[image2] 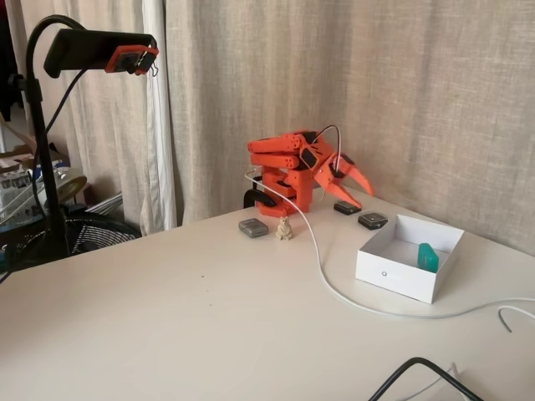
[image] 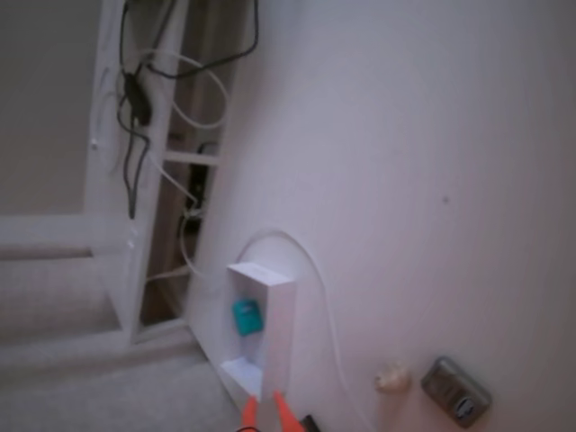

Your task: Grasp the green cube and put it in the bin.

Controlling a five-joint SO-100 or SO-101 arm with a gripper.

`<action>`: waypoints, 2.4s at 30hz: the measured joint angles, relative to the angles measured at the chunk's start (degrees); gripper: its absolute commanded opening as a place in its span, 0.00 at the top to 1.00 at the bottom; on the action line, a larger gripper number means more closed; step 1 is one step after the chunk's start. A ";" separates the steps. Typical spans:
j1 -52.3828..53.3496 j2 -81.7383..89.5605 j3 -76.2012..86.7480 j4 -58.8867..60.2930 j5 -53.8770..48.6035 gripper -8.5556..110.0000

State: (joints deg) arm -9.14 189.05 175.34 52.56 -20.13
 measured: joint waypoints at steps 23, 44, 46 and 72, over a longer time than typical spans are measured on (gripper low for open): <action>-1.23 0.00 -3.87 23.20 0.00 1.00; -1.23 0.00 -3.87 23.82 0.00 1.00; -1.23 0.00 -3.87 23.82 0.00 1.00; -1.23 0.00 -3.87 23.82 0.00 1.00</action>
State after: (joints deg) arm -10.37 189.05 171.47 76.38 -20.13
